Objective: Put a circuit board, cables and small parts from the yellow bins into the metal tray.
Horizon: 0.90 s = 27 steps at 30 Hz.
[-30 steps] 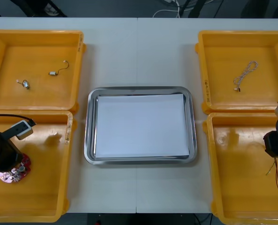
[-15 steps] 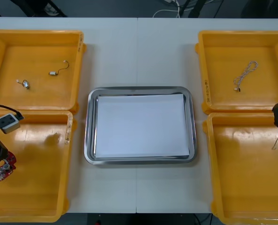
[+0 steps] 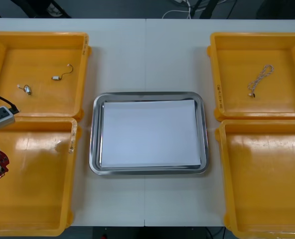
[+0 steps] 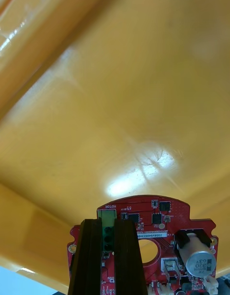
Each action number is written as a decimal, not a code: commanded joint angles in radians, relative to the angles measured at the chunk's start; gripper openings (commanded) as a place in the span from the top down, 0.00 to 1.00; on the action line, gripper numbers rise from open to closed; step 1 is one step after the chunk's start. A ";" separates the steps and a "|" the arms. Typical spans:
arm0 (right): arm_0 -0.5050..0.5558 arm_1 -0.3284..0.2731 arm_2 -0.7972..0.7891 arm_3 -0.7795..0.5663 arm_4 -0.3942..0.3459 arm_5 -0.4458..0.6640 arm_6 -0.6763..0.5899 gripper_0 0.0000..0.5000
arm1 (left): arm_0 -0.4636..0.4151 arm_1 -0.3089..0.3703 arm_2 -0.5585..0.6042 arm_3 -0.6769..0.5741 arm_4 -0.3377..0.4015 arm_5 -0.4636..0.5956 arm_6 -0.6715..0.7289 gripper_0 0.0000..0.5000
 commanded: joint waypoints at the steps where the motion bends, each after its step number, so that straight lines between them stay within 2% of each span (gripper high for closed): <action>1: -0.027 -0.118 -0.045 -0.030 -0.066 0.004 0.018 1.00 | -0.079 -0.048 0.035 -0.074 -0.039 0.093 0.065 1.00; 3: -0.027 -0.152 -0.045 -0.030 -0.096 0.004 0.015 1.00 | -0.102 -0.063 0.035 -0.096 -0.039 0.128 0.102 1.00; 9: -0.033 -0.206 -0.047 -0.030 -0.170 0.004 0.013 1.00 | -0.152 -0.109 0.027 -0.152 -0.021 0.128 0.190 1.00; 15: -0.054 -0.213 -0.014 -0.031 -0.228 0.004 0.030 1.00 | -0.220 -0.138 -0.040 -0.184 -0.005 0.128 0.290 1.00; 27: -0.174 -0.212 0.179 -0.114 -0.250 0.004 0.041 1.00 | -0.376 -0.186 -0.194 -0.184 0.004 0.128 0.396 1.00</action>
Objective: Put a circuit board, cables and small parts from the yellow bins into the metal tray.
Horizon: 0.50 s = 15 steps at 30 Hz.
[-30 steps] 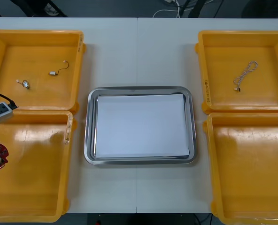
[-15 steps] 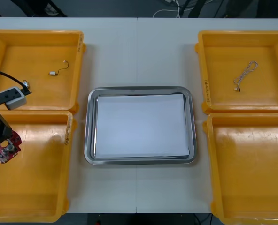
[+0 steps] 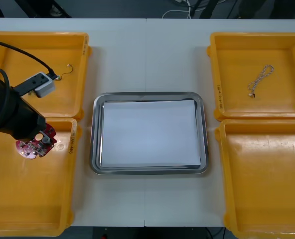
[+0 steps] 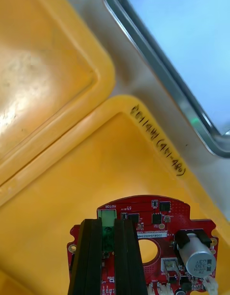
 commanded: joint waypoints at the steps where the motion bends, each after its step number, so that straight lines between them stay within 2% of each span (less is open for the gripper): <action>1: -0.092 -0.046 0.101 -0.048 -0.021 0.004 0.039 1.00 | -0.099 -0.027 -0.071 -0.031 0.011 0.008 0.086 1.00; 15: -0.256 -0.046 0.332 -0.056 -0.047 0.004 0.027 1.00 | -0.243 -0.112 -0.232 -0.031 0.032 0.008 0.268 1.00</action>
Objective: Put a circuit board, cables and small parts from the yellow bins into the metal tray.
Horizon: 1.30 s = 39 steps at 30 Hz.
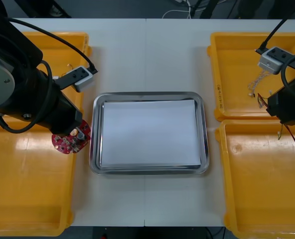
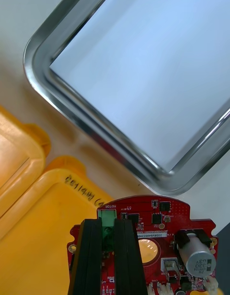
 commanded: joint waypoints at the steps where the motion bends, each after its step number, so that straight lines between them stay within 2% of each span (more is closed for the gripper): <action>1: -0.089 -0.045 0.089 -0.026 -0.012 0.004 0.027 1.00 | -0.084 -0.039 -0.065 -0.030 0.010 0.007 0.175 1.00; 13: -0.192 -0.025 0.238 -0.052 -0.003 0.004 0.025 1.00 | -0.129 -0.044 -0.200 -0.010 -0.025 0.001 0.222 1.00; 18: -0.201 0.003 0.250 -0.051 -0.003 0.004 0.027 1.00 | -0.138 -0.045 -0.243 0.013 -0.034 -0.043 0.227 1.00; 39: -0.243 0.052 0.320 -0.051 -0.011 0.004 0.034 1.00 | -0.150 -0.053 -0.409 0.109 -0.111 -0.247 0.227 1.00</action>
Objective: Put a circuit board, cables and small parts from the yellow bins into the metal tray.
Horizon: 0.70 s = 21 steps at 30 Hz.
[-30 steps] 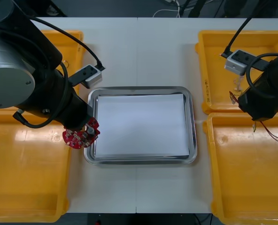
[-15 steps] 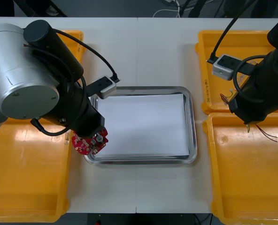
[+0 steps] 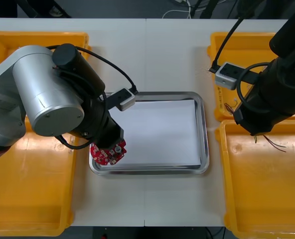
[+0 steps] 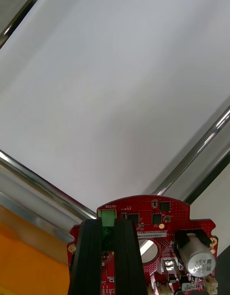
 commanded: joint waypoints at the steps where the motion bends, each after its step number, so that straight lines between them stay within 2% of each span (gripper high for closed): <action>1: -0.047 0.019 0.021 -0.021 -0.008 0.004 0.034 1.00 | -0.046 -0.023 -0.031 0.019 -0.012 -0.040 0.049 1.00; 21: -0.047 0.030 0.027 -0.011 -0.008 0.004 0.030 1.00 | -0.055 -0.023 -0.123 0.157 -0.052 -0.198 0.015 1.00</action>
